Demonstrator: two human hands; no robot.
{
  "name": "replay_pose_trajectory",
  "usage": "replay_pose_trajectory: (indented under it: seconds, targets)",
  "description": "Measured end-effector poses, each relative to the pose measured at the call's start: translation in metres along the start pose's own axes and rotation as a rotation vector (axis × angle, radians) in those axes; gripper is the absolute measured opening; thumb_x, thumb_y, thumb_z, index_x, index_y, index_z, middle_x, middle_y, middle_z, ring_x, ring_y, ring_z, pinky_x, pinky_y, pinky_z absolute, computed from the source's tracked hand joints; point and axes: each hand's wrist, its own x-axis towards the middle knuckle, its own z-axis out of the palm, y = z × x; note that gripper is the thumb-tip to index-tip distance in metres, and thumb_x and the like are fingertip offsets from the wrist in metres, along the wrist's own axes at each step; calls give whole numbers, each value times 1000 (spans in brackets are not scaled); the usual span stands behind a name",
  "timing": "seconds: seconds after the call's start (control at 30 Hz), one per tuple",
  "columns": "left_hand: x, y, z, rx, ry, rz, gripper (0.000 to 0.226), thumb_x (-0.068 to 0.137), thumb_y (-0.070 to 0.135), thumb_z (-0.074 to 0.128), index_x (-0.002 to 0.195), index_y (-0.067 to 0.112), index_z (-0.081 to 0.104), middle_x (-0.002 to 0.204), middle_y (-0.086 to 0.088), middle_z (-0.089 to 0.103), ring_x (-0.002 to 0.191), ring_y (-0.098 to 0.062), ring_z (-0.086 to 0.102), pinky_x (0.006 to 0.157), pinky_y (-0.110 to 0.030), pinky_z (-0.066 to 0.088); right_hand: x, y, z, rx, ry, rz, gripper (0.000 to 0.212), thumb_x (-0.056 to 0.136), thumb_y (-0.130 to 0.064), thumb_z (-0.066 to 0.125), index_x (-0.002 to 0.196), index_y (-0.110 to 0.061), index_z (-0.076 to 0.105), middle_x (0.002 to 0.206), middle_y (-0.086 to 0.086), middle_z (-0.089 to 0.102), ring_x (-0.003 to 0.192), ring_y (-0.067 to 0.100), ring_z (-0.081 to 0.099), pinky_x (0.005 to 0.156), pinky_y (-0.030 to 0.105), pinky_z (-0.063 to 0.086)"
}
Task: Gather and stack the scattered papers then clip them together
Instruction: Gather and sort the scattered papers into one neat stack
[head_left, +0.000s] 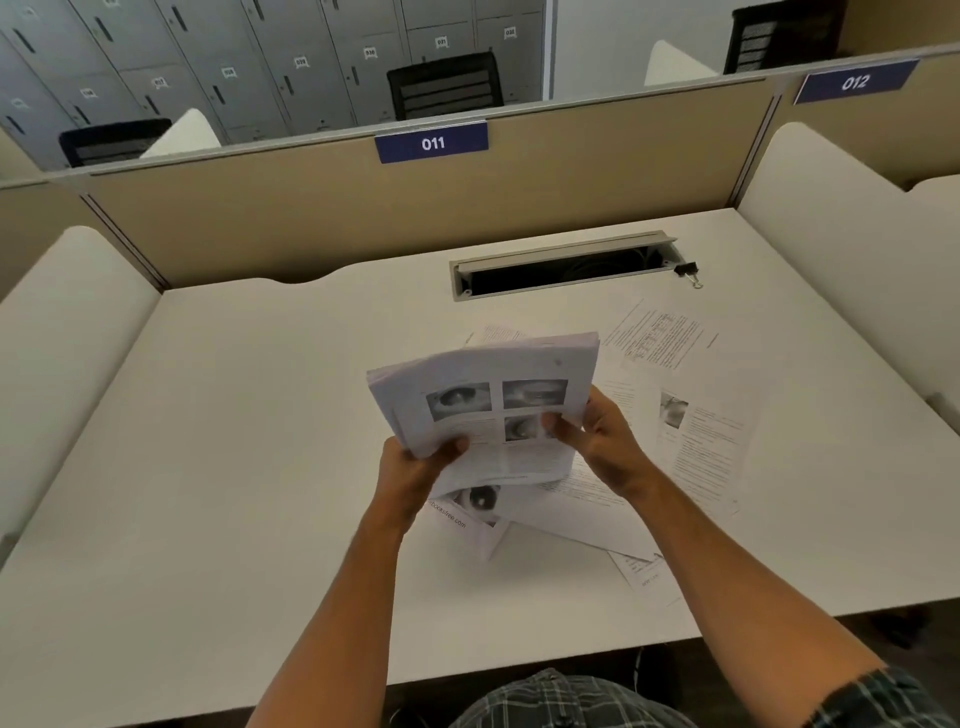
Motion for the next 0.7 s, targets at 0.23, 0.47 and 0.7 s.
replay_pose_trajectory:
  seconds: [0.23, 0.47, 0.7]
  targets:
    - [7, -7, 0, 50, 110, -100, 30, 70, 42, 84, 97, 32, 77, 97, 15, 79, 93, -15, 75, 76, -35, 65, 13, 40, -35, -551, 526, 578, 74, 80, -60, 79, 137, -18, 59, 141, 9, 59, 128, 32, 58, 105, 50, 49]
    - [7, -12, 1, 5, 145, -152, 37, 69, 41, 83, 102, 27, 75, 98, 11, 79, 95, -25, 73, 75, -38, 62, 5, 64, -38, -961, 507, 839, 104, 70, -58, 88, 146, -8, 38, 147, 21, 43, 135, 37, 45, 108, 49, 43]
    - [8, -13, -3, -24, 184, -188, 40, 66, 38, 86, 102, 24, 76, 99, 8, 80, 96, -28, 72, 75, -40, 61, 10, 65, -32, -886, 543, 841, 71, 78, -39, 84, 131, -8, 50, 135, 20, 55, 122, 37, 55, 104, 46, 48]
